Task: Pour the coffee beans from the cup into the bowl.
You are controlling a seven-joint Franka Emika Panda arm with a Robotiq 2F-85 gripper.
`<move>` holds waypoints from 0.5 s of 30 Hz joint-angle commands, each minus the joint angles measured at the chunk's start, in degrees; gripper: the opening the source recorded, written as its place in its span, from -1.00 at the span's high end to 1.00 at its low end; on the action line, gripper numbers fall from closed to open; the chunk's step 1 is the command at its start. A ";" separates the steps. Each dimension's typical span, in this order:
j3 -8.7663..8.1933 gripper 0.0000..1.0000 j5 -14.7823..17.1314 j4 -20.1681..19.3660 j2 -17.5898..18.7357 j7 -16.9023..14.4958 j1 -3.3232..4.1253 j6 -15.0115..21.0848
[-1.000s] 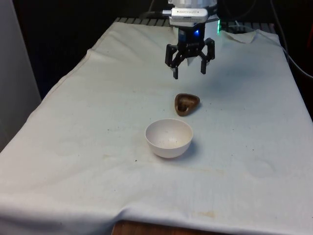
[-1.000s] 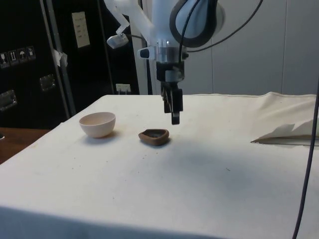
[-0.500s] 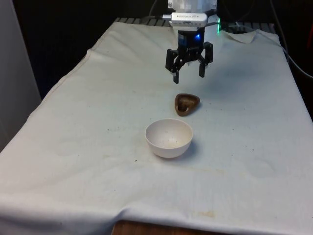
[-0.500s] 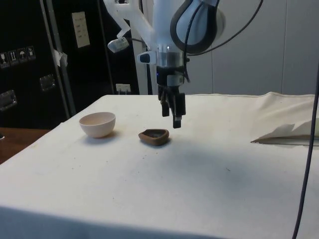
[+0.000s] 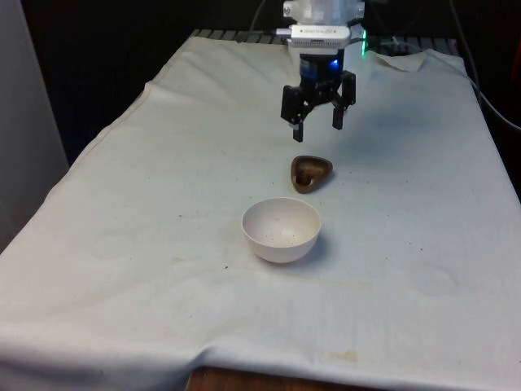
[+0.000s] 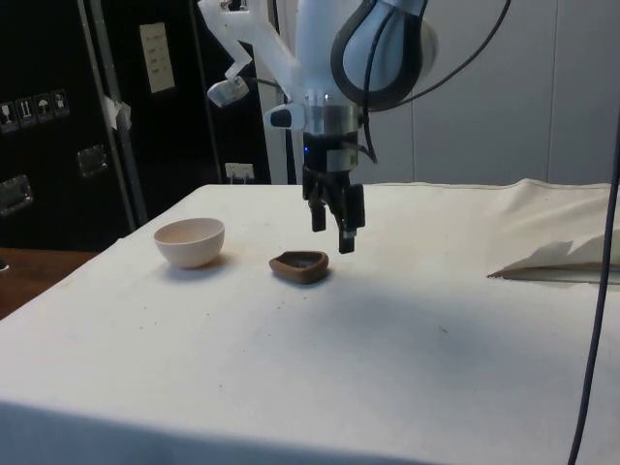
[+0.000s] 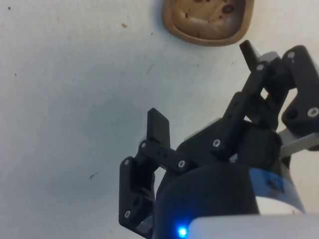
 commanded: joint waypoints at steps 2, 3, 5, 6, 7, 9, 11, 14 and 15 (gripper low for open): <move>-0.46 -1.00 -1.26 0.00 0.40 -0.23 0.34 0.86; -0.40 -1.00 -1.26 0.00 0.40 -0.97 0.34 0.86; -0.34 -1.00 -1.26 0.00 0.52 -1.78 0.40 0.92; -0.34 -1.00 -1.26 0.00 0.57 -2.12 0.40 0.92; -0.34 -1.00 -1.26 0.06 0.63 -2.46 0.40 0.92; -0.34 -1.00 -1.20 0.06 0.69 -2.86 0.40 1.03; -0.29 -1.00 -1.15 0.06 0.86 -3.61 0.46 1.32; -0.23 -1.00 -0.97 0.06 1.43 -5.21 0.40 2.41; -0.17 -1.00 -0.92 0.06 1.60 -5.61 0.40 2.81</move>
